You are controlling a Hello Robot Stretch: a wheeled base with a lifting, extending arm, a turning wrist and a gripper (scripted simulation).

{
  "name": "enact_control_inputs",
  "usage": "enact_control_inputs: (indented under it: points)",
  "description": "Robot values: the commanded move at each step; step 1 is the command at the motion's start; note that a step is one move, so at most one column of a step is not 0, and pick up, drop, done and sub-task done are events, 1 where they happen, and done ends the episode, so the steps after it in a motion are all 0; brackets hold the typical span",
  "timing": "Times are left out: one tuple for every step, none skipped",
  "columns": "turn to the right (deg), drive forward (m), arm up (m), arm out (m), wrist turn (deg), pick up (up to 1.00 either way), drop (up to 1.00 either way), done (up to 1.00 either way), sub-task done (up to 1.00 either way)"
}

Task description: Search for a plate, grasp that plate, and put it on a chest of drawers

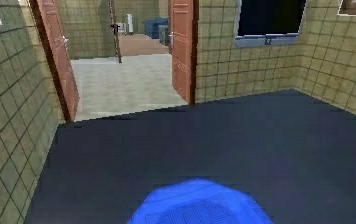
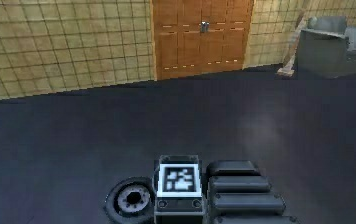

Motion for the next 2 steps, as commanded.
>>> enact_control_inputs:
  points:
    - [-21.0, 0.00, 0.00, 0.00, 0.0, 0.00, 0.00, 0.00, 0.00]
    - [0.0, 1.00, 0.00, 0.00, 0.0, 0.00, 0.00, 0.00, 0.00]
